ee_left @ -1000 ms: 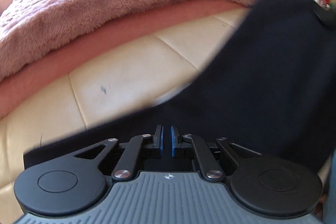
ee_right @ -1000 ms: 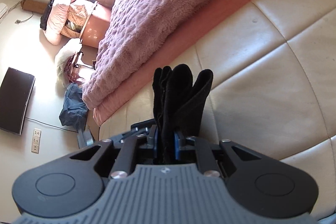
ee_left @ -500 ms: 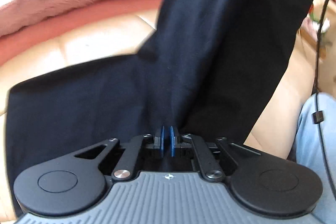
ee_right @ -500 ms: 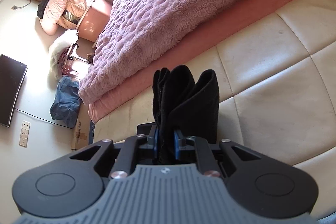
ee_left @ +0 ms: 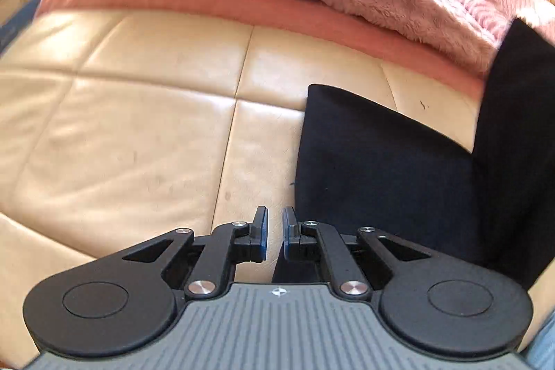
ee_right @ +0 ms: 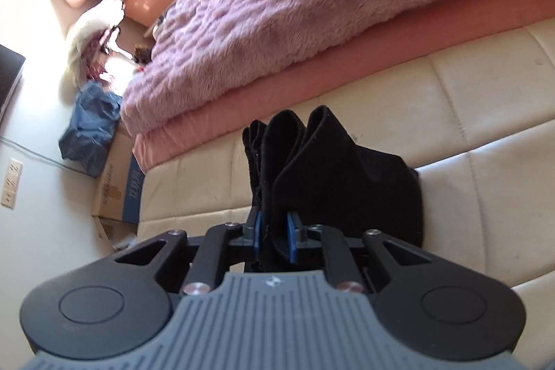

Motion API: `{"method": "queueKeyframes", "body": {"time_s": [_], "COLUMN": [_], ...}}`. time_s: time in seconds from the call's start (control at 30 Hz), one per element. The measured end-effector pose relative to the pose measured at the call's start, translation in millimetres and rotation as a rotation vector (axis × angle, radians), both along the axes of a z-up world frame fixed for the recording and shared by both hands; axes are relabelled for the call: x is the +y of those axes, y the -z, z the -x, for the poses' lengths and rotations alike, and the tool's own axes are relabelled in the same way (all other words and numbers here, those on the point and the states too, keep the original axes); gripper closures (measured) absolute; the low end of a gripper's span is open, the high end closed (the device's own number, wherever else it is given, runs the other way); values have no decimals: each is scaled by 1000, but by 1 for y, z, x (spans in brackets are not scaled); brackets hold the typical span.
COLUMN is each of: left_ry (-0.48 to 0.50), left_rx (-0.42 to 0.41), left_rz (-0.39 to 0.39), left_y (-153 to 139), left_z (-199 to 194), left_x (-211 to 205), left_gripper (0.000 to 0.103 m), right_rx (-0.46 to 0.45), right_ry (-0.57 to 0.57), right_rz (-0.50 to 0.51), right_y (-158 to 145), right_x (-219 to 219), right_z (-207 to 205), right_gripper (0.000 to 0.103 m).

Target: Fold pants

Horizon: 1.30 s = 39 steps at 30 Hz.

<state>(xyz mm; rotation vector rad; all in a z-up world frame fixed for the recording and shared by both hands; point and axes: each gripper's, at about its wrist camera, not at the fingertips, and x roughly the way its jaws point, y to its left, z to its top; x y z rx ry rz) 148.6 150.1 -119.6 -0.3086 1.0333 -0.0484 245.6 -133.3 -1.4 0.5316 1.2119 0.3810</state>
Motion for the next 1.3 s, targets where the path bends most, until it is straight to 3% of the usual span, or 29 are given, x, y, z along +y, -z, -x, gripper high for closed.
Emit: {"method": "queueKeyframes", "body": {"time_s": [0.1,0.37,0.73,0.87,1.0,1.1,1.13,1.3], "left_ry": [-38,-72,-86,-128,-134,-100,-89,17], "left_rx": [24,35,31,1,-46,-76,-87,-102], "left_rz": [134,276,308,289,300,313,306,248], "left_y": [14,30,33,22,5,-4,-6,-4], "left_z": [1,8,10,15,16,8,3,-31], "left_x": [11,32,41,48,51,44,40,12], "left_gripper": [96,96,96,95,85,67,60,48], "right_rx": [35,155,233,263,159,69,39,-77], "right_ry": [-40,-79,-99,-129,-184,-173,-163,-129], "right_rz": [50,140,136,7,35,45,62,171], "right_y": [21,97,150,149,122,100,95,91], "right_x": [42,118,160,162,156,129,119,61], "right_z": [-12,-30,-30,-29,-26,-26,-26,-15], "right_gripper": [93,93,92,87,82,82,82,84]}}
